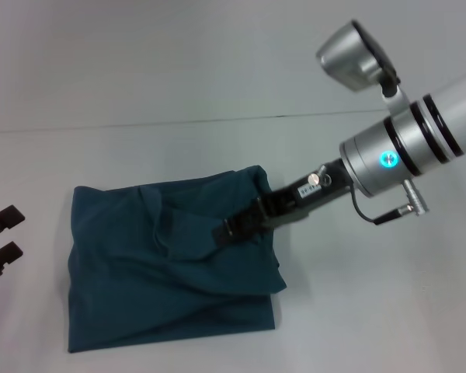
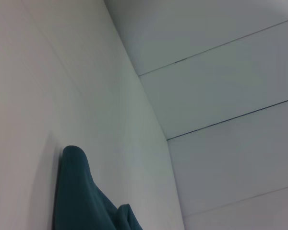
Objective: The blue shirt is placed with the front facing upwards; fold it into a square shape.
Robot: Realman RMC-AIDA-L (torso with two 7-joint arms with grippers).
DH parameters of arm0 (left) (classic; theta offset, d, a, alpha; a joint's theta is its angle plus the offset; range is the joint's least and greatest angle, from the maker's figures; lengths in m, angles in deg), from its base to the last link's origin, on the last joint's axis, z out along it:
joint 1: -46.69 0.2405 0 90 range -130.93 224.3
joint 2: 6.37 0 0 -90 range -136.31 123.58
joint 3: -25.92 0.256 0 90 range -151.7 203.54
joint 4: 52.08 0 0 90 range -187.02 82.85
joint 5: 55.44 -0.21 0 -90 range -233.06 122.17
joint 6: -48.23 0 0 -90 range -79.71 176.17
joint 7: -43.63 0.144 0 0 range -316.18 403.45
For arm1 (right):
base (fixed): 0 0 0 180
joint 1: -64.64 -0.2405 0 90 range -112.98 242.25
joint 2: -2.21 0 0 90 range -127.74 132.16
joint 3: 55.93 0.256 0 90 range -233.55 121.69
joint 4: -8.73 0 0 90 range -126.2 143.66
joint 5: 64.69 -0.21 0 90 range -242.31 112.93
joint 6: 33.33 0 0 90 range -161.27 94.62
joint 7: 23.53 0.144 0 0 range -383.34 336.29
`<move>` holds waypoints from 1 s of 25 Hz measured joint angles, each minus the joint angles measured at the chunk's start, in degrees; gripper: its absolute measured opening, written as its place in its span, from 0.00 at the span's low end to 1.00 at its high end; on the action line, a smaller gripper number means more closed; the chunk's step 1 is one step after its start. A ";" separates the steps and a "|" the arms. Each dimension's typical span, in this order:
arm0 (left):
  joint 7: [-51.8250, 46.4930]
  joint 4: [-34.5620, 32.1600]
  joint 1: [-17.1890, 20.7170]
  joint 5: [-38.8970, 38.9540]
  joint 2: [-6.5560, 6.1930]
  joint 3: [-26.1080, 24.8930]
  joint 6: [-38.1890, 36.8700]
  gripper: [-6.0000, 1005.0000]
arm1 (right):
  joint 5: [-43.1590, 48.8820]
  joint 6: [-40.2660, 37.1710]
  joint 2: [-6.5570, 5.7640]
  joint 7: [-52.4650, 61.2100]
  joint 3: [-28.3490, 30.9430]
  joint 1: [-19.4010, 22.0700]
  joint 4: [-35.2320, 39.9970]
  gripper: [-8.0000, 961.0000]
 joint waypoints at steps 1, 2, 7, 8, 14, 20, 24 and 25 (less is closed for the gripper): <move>0.01 0.00 0.01 0.00 -0.02 -0.06 -0.01 0.93 | -0.10 0.76 0.39 -1.11 -0.31 -0.04 0.51 0.61; 0.01 0.00 0.04 0.00 -0.05 -0.13 0.00 0.93 | 0.14 1.96 0.87 -2.60 -0.76 -0.29 0.79 0.61; 0.00 0.00 -0.08 0.00 -0.08 -0.17 -0.01 0.93 | 2.95 9.13 3.03 -8.48 -8.39 -3.85 -0.19 0.61; -0.03 0.00 -0.10 0.00 -0.09 -0.17 -0.02 0.93 | 2.94 10.62 3.14 -8.79 -10.87 -4.77 -0.65 0.61; -0.10 0.00 -0.07 0.00 -0.15 -0.53 0.03 0.93 | 2.66 16.11 3.40 -7.16 -19.97 -8.97 -1.91 0.60; -0.04 0.11 -0.04 0.00 -0.16 -0.71 0.33 0.93 | 1.14 20.48 3.83 -7.28 -25.62 -9.47 -1.92 0.58; -0.01 0.20 -0.25 0.00 -0.16 -0.58 0.54 0.93 | -0.89 23.82 3.97 -7.31 -32.49 -9.63 -1.93 0.57; -0.01 0.27 -0.26 0.00 -0.16 -0.49 0.60 0.93 | -1.35 24.63 3.98 -7.17 -33.64 -9.67 -1.93 0.57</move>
